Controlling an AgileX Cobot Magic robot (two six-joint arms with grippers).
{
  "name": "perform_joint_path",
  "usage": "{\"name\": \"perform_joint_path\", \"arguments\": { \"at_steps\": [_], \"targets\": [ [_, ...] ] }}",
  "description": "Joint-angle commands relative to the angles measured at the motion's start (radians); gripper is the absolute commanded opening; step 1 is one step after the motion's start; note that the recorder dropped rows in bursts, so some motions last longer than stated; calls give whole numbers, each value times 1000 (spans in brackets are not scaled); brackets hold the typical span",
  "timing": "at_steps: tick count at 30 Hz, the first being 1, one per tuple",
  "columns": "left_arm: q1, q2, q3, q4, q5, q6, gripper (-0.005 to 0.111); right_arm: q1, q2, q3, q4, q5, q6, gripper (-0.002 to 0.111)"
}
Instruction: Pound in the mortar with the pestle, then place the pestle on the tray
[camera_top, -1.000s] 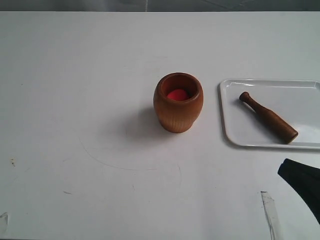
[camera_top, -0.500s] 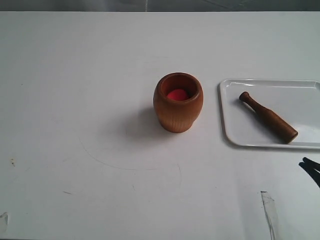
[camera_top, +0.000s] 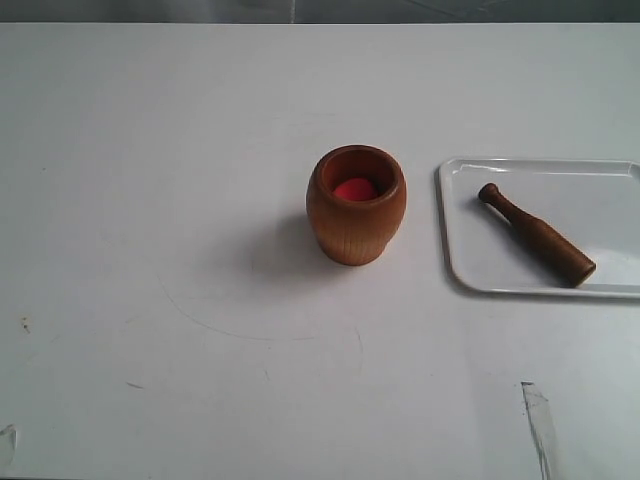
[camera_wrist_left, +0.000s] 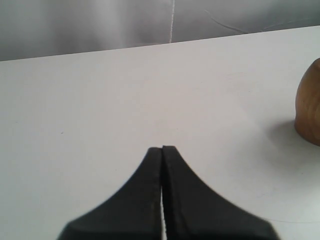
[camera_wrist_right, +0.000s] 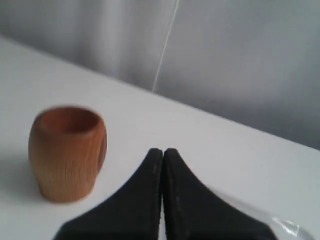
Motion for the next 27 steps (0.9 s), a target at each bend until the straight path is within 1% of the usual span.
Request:
{"name": "perform_joint_path", "arguments": {
  "at_steps": [1, 3, 6, 9, 11, 15, 27],
  "targets": [
    [-8, -1, 1, -7, -3, -8, 0, -12, -5, 3, -98, -156, 202, 0],
    [-8, -1, 1, -7, -3, -8, 0, -50, -5, 3, -95, -193, 206, 0],
    [-8, -1, 1, -7, -3, -8, 0, -151, -5, 3, -84, -210, 224, 0],
    [-8, -1, 1, -7, -3, -8, 0, -242, -5, 3, -61, -186, 224, 0],
    [-8, -1, 1, -7, -3, -8, 0, -280, -5, 3, -61, -147, 224, 0],
    [-8, -1, 1, -7, -3, -8, 0, -297, -5, 3, -72, -93, 217, 0],
    [-8, -1, 1, -7, -3, -8, 0, -297, -5, 3, -72, -85, 243, 0]
  ]
}}
